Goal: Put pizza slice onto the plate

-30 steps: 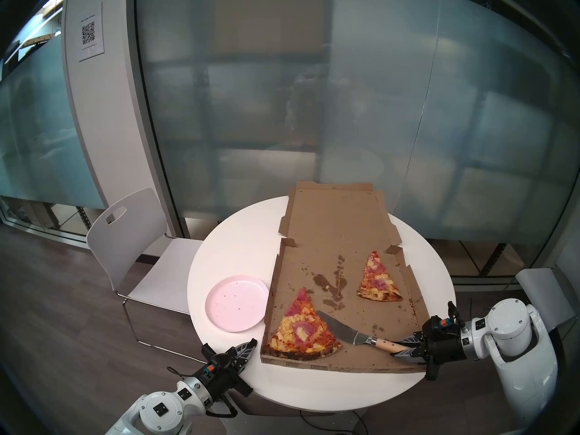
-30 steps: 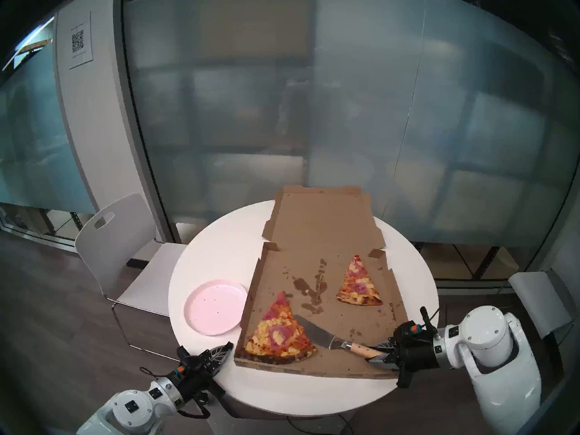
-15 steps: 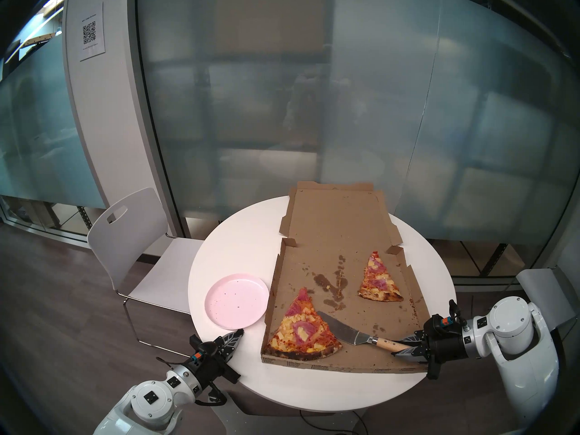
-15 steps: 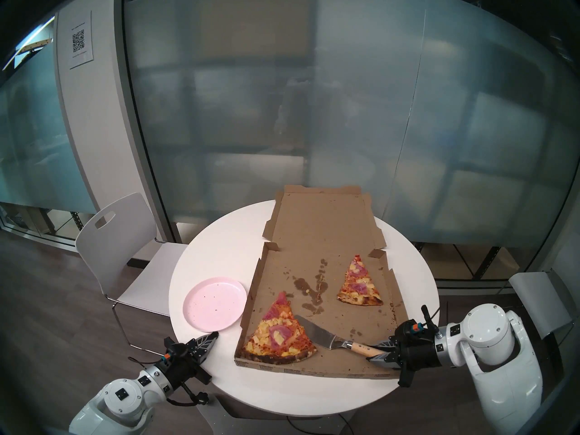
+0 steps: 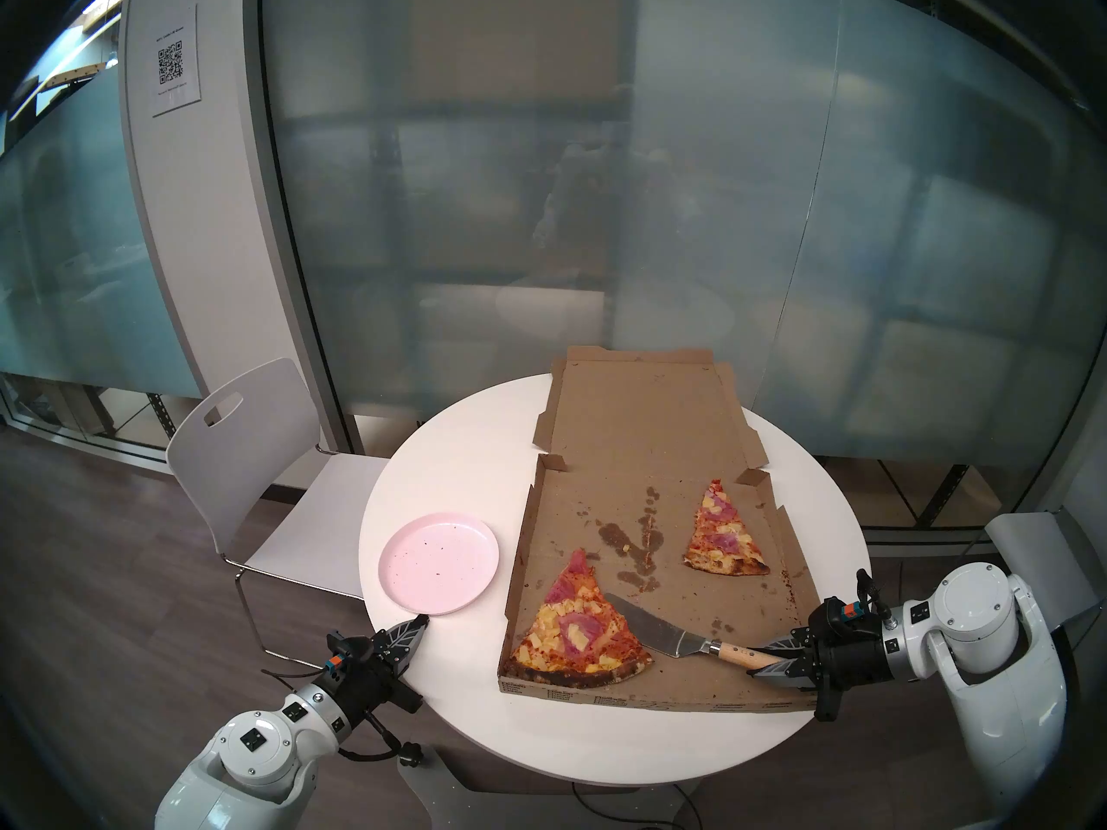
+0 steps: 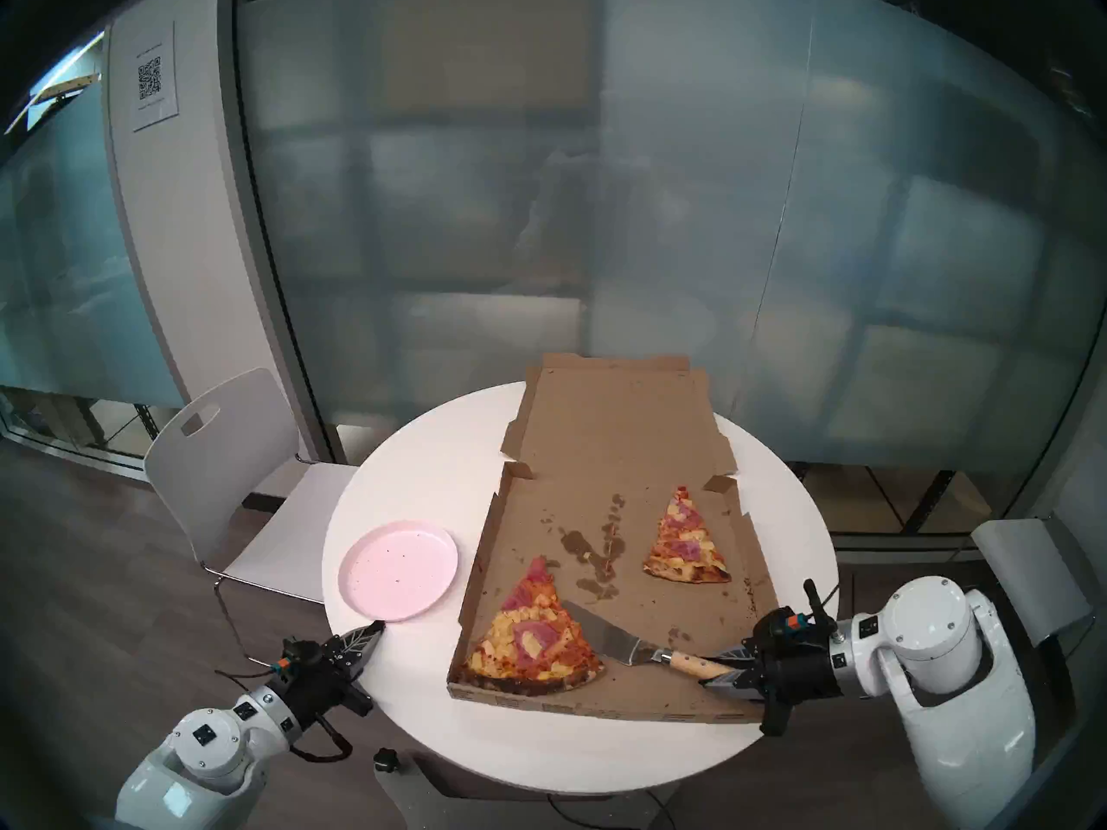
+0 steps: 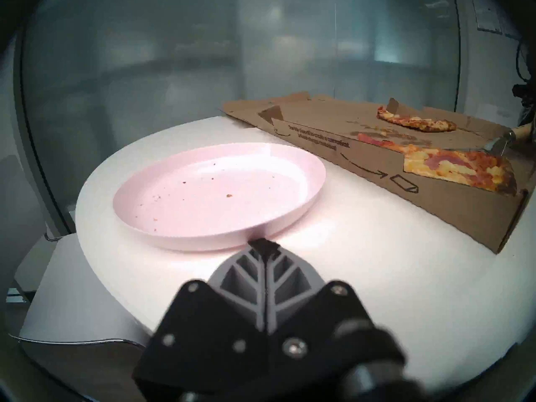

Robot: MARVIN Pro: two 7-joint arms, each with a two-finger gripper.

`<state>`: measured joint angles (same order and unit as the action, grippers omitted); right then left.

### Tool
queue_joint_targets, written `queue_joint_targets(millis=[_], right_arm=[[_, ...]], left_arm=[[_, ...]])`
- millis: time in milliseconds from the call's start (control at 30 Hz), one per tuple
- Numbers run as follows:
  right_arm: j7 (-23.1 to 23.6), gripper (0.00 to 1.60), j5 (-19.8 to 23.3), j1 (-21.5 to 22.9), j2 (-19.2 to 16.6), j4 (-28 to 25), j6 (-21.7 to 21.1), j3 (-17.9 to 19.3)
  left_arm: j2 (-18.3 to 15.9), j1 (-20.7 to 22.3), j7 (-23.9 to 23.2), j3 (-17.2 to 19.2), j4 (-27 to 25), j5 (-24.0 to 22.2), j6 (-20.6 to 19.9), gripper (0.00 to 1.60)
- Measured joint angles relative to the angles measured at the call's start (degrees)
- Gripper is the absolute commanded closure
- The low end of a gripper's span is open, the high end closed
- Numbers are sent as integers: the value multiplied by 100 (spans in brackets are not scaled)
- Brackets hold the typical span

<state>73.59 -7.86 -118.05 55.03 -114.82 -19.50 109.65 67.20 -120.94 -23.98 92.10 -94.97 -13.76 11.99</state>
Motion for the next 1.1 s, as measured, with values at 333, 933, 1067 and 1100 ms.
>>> queue_joint_targets(millis=[333, 933, 1067, 1100], right_arm=[[-29, 160, -28, 81, -1, 11, -3, -133], [-145, 160, -53, 130, -6, 58, -6, -256], [-162, 160, -55, 130, -8, 69, -5, -269], [-167, 160, -55, 131, -9, 71, -5, -274]], left_arm=[[59, 66, -607, 136, 408, -1056, 208, 160], [115, -635, -1848, 601, -663, -2382, 708, 160], [82, -564, -1944, 744, -944, -2494, 784, 160], [73, -544, -1971, 780, -1024, -2525, 803, 160]])
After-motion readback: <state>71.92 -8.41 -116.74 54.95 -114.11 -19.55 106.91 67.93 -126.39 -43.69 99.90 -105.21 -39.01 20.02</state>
